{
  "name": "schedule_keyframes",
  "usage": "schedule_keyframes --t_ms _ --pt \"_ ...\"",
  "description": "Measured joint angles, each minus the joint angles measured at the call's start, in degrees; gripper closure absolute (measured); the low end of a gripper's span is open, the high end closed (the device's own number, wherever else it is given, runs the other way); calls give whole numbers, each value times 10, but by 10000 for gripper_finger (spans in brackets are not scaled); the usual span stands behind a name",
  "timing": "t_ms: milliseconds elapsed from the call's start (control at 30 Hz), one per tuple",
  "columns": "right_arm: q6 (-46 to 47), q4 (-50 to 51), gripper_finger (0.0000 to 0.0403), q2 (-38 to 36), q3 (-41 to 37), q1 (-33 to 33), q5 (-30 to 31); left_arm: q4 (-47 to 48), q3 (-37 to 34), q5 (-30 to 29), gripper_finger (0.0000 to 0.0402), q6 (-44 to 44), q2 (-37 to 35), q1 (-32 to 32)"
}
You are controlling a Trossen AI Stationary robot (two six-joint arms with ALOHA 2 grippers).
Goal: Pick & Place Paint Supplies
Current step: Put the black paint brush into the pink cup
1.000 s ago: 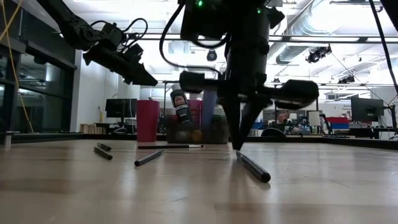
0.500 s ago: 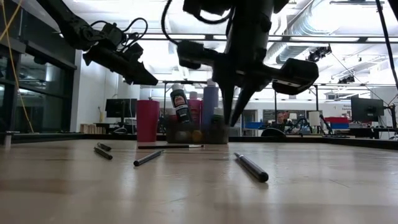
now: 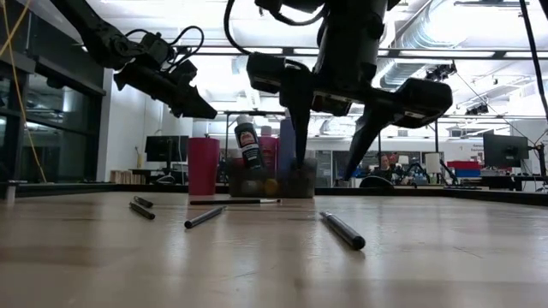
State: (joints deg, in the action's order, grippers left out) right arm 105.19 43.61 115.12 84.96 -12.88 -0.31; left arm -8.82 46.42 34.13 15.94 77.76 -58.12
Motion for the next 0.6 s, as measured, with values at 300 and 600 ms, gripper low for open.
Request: schedule_keyframes --t_ms 300,600 --pt "-4 -10 211 33 0 1 -27 0 0 0 238 1 0 0" --pt "-20 -25 233 64 3 2 -46 3 0 0 238 1 0 0"
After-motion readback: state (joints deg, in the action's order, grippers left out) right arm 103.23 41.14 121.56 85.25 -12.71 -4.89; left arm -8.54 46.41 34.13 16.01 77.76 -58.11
